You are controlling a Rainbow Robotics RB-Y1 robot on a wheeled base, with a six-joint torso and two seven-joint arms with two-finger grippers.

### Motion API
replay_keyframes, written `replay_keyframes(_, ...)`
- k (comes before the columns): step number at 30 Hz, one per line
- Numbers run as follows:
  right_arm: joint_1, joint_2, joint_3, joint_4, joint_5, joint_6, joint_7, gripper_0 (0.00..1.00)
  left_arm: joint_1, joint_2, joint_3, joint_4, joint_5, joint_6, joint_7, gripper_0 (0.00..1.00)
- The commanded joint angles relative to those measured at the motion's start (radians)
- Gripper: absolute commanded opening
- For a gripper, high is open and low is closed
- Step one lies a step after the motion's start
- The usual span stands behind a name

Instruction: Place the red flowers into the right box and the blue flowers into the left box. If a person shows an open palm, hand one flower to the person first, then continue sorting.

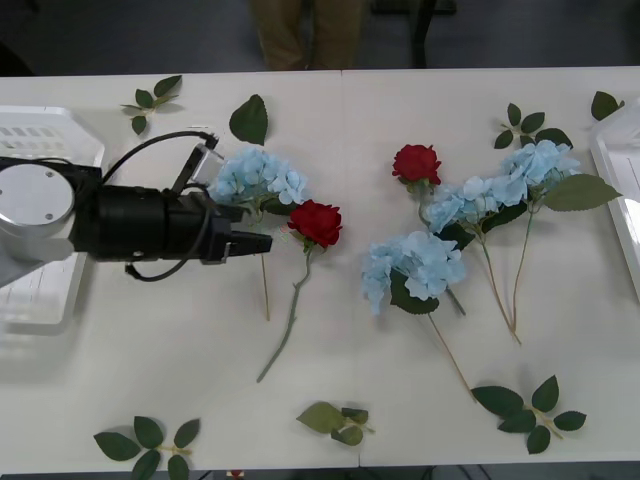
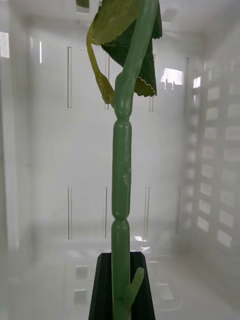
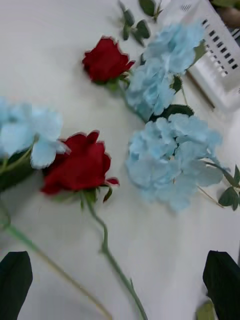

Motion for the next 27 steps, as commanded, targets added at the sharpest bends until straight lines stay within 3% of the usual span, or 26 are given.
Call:
replay_keyframes(1, 0.003, -0.013, 0.017, 0.025, 0.107, -0.092, -0.043, 0.0, -0.061, 0.029, 0.063, 0.095, -0.19, 0.161, 0.127, 1.0)
replay_keyframes(6, 0.013, 0.015, 0.023, 0.025, 0.156, -0.114, -0.061, 0.0, -0.072, -0.032, 0.244, 0.149, -0.535, 0.462, 0.339, 1.0)
replay_keyframes(7, 0.013, 0.017, 0.023, 0.025, 0.148, -0.114, -0.064, 0.16, -0.075, -0.074, 0.305, 0.144, -0.663, 0.574, 0.405, 1.0)
replay_keyframes(9, 0.013, 0.017, 0.023, 0.025, 0.145, -0.112, -0.068, 0.39, -0.075, -0.121, 0.367, 0.133, -0.785, 0.679, 0.491, 1.0)
replay_keyframes(10, 0.012, 0.017, 0.023, 0.025, 0.134, -0.114, -0.071, 0.58, -0.078, -0.161, 0.404, 0.119, -0.887, 0.756, 0.558, 1.0)
replay_keyframes(13, 0.012, 0.017, 0.018, 0.025, 0.096, -0.106, -0.075, 0.82, -0.089, -0.222, 0.424, 0.106, -1.017, 0.843, 0.718, 1.0)
replay_keyframes(16, 0.01, 0.015, -0.011, 0.025, 0.053, -0.059, -0.092, 0.89, -0.098, -0.261, 0.424, 0.106, -1.072, 0.882, 0.883, 1.0)
replay_keyframes(21, -0.002, 0.015, -0.086, 0.005, -0.097, 0.144, -0.114, 0.89, -0.127, -0.316, 0.376, 0.106, -1.115, 0.897, 1.054, 1.0)
replay_keyframes(24, -0.002, 0.017, -0.045, -0.061, -0.156, 0.196, -0.181, 0.89, -0.145, -0.343, 0.327, 0.106, -1.127, 0.897, 1.141, 1.0)
replay_keyframes(27, 0.015, 0.018, 0.073, -0.212, -0.211, 0.196, -0.377, 0.89, -0.173, -0.396, 0.264, 0.106, -1.215, 0.894, 1.268, 1.0)
